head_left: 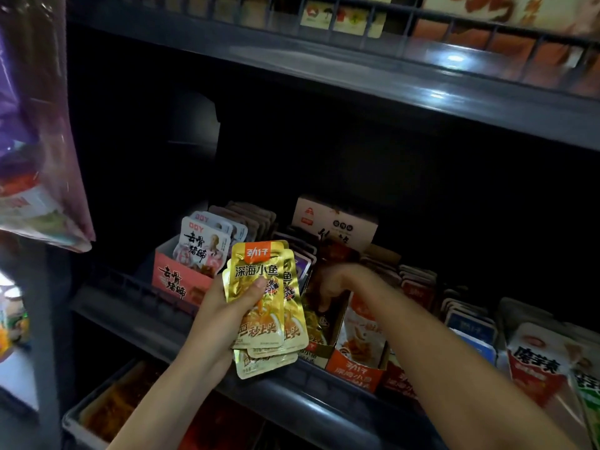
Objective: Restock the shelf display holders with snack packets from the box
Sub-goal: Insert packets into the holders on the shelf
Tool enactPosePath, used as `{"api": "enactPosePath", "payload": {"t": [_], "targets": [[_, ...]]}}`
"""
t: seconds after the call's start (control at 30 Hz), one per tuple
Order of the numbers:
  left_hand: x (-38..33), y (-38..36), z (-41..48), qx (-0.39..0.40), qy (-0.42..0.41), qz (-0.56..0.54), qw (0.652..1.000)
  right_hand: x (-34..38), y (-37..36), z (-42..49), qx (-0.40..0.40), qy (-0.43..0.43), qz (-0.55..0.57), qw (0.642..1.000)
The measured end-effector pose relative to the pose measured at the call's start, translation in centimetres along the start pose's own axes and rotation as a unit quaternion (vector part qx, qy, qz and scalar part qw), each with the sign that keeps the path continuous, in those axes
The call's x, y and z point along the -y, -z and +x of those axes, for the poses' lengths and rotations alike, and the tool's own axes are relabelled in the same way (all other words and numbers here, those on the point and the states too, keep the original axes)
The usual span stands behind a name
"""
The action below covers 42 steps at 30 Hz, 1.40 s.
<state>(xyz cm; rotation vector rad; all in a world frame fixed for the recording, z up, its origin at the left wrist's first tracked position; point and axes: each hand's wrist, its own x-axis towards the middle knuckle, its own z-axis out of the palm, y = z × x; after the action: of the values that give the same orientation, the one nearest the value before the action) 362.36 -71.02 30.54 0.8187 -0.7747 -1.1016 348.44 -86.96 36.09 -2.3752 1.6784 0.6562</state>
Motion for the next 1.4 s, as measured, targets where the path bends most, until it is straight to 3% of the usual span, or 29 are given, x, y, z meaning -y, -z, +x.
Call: {"api": "enactPosePath", "payload": {"t": [0.37, 0.57, 0.7, 0.93, 1.23, 1.4], "targets": [[0.2, 1.0, 0.2, 0.003, 0.012, -0.001, 1.000, -0.1, -2.1, 0.9, -0.022, 0.011, 0.051, 0.998], [0.1, 0.9, 0.2, -0.003, 0.014, -0.001, 1.000, -1.0, -0.7, -0.7, -0.102, 0.015, 0.024, 0.994], [-0.1, 0.7, 0.1, 0.001, 0.010, -0.003, 1.000, -2.1, 0.3, -1.6, -0.185, 0.039, 0.101, 0.977], [-0.5, -0.2, 0.2, -0.006, 0.003, -0.002, 1.000, -3.8, 1.7, -3.4, -0.251, 0.097, 0.186, 0.945], [-0.8, -2.3, 0.2, -0.002, -0.021, 0.017, 1.000, -4.5, 1.3, -3.4, -0.359, 0.081, 0.177, 0.913], [-0.8, -3.0, 1.1, -0.010, -0.036, 0.048, 0.998, -5.0, 0.6, -3.3, -0.355, 0.051, 0.114, 0.926]]}}
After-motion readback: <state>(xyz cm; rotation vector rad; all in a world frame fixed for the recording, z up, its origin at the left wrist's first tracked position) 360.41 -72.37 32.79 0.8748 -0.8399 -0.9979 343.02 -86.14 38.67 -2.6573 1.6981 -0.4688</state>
